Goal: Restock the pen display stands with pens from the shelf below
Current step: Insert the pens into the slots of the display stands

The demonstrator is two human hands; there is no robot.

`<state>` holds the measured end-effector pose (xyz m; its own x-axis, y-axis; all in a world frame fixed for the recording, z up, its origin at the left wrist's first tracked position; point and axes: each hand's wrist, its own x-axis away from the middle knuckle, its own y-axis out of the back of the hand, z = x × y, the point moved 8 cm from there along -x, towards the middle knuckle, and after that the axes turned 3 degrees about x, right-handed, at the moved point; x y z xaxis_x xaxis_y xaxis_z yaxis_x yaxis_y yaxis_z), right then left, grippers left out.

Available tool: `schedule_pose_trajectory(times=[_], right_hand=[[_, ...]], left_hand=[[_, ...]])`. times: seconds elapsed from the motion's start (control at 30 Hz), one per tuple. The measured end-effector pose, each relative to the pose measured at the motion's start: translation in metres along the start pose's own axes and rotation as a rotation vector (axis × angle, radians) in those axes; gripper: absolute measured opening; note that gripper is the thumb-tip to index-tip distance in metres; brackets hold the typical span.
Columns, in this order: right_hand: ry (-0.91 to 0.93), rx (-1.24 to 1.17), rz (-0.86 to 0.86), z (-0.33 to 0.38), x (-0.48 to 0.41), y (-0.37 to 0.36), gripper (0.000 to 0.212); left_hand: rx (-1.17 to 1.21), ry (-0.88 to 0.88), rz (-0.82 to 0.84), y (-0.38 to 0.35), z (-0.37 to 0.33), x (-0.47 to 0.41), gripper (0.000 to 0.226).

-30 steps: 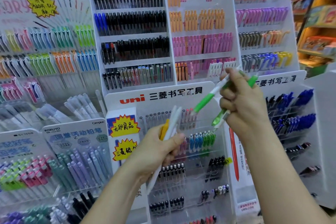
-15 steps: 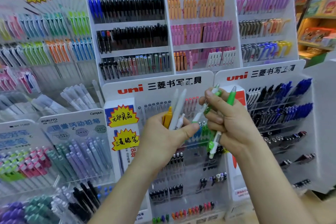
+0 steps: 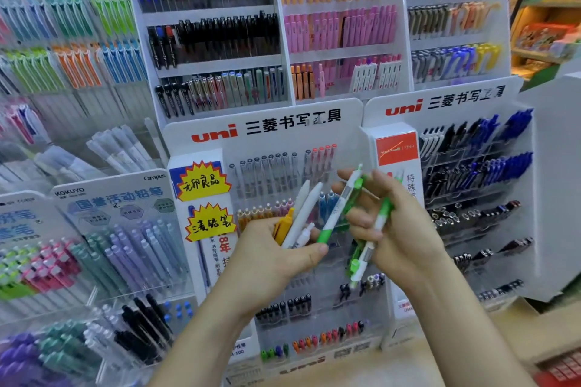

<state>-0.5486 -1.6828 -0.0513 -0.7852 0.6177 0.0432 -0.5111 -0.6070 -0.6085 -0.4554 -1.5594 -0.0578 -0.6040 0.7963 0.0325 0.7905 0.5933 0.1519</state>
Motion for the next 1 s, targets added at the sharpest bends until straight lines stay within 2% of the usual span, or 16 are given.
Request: schedule_pose_trajectory(times=[0.1, 0.2, 0.33, 0.4, 0.53, 0.63, 0.7, 0.73, 0.83, 0.87, 0.93, 1.0], right_hand=[[0.037, 0.073, -0.107, -0.004, 0.01, 0.038, 0.049], [0.04, 0.166, -0.228, -0.005, 0.024, 0.072, 0.064], [0.075, 0.097, -0.173, -0.013, 0.04, 0.071, 0.044], [0.1, 0.078, -0.133, -0.019, 0.044, 0.067, 0.047], [0.141, -0.021, -0.178, -0.023, 0.051, 0.072, 0.047], [0.132, -0.126, -0.178, -0.026, 0.057, 0.07, 0.019], [0.114, -0.186, -0.185, -0.029, 0.06, 0.072, 0.02], [0.119, -0.169, -0.175, -0.029, 0.062, 0.071, 0.023], [0.161, -0.05, -0.198, -0.03, 0.064, 0.08, 0.059], [0.173, -0.002, -0.232, -0.028, 0.066, 0.085, 0.063], [0.197, 0.14, -0.244, -0.025, 0.067, 0.092, 0.061], [0.196, 0.278, -0.238, -0.019, 0.068, 0.095, 0.039]], left_hand=[[0.131, -0.003, -0.032, 0.0, 0.009, 0.005, 0.009], [0.263, 0.03, -0.044, -0.007, 0.023, 0.01, 0.022], [0.296, 0.064, -0.05, -0.032, 0.036, 0.014, 0.023], [0.303, 0.062, -0.104, -0.038, 0.039, 0.011, 0.016], [0.383, 0.008, -0.192, -0.041, 0.033, 0.004, 0.013], [0.379, -0.044, -0.251, -0.042, 0.024, 0.002, 0.012], [0.387, -0.079, -0.289, -0.043, 0.019, -0.001, 0.014], [0.396, -0.092, -0.31, -0.043, 0.017, -0.002, 0.014], [0.433, -0.133, -0.347, -0.043, 0.009, -0.006, 0.01], [0.431, -0.152, -0.349, -0.044, 0.006, -0.008, 0.007], [0.393, -0.189, -0.351, -0.044, 0.003, -0.011, 0.019], [0.337, -0.234, -0.341, -0.047, -0.002, -0.012, 0.032]])
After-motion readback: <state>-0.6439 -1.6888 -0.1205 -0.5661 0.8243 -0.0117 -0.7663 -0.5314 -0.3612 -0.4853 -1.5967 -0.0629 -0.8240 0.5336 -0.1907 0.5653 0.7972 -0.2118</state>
